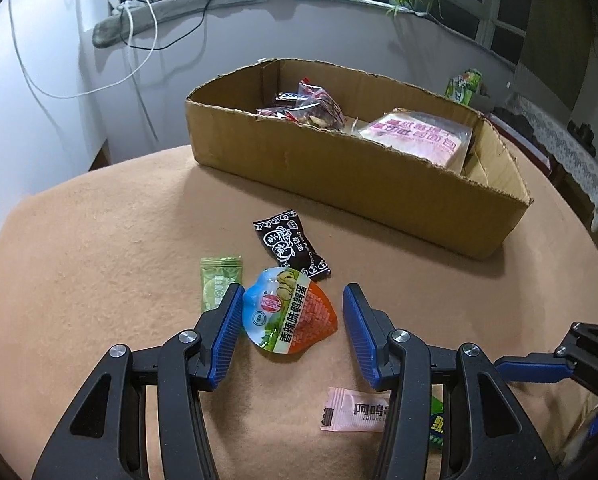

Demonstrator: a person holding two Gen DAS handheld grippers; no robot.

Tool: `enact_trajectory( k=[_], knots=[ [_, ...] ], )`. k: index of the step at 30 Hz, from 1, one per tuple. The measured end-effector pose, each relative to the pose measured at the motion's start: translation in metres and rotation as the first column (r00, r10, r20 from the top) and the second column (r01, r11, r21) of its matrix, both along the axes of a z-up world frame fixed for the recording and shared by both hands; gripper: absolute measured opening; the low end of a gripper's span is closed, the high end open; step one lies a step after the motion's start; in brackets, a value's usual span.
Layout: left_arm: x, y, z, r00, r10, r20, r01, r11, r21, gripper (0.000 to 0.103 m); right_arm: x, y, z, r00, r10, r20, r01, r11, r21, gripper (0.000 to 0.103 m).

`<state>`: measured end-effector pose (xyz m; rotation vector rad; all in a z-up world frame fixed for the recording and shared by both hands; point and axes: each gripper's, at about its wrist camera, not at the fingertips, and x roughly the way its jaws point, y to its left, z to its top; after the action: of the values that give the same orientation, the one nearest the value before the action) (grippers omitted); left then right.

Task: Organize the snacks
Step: 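Grasp an orange jelly cup with left gripper while right grasps a green jelly cup, then carry both jelly cups into the box and open the right gripper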

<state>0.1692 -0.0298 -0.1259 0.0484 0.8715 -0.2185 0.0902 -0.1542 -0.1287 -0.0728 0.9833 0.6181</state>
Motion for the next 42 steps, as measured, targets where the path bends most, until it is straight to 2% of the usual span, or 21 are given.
enact_trajectory(
  k=[2, 4, 6, 11, 24, 42],
  knots=[
    [-0.001, -0.002, -0.001, 1.0, 0.0, 0.002, 0.0, 1.0, 0.014, 0.045, -0.001, 0.0, -0.001, 1.0, 0.001, 0.007, -0.001, 1.0, -0.015, 0.058],
    [0.0, -0.002, -0.002, 1.0, -0.003, -0.003, 0.003, 1.0, 0.012, 0.041, -0.002, -0.001, -0.001, 1.0, 0.004, 0.012, -0.004, 1.0, -0.023, 0.044],
    [0.0, 0.0, -0.003, 1.0, 0.002, -0.01, -0.002, 1.0, 0.008, 0.039, -0.002, -0.001, -0.002, 1.0, 0.01, 0.006, -0.01, 1.0, -0.013, 0.038],
    [-0.001, 0.001, -0.002, 1.0, 0.01, -0.008, -0.01, 1.0, 0.001, 0.035, -0.003, -0.004, -0.002, 1.0, 0.006, 0.002, -0.006, 1.0, 0.006, 0.036],
    [-0.013, 0.012, 0.011, 0.999, 0.032, 0.025, -0.031, 0.999, -0.04, 0.034, -0.007, -0.017, 0.014, 0.999, -0.033, 0.033, 0.031, 0.998, 0.051, 0.036],
    [-0.034, 0.004, 0.058, 0.991, 0.011, 0.132, 0.002, 0.995, -0.098, 0.034, -0.004, -0.039, 0.054, 0.989, -0.087, 0.123, 0.077, 0.993, 0.086, 0.036]
  ],
)
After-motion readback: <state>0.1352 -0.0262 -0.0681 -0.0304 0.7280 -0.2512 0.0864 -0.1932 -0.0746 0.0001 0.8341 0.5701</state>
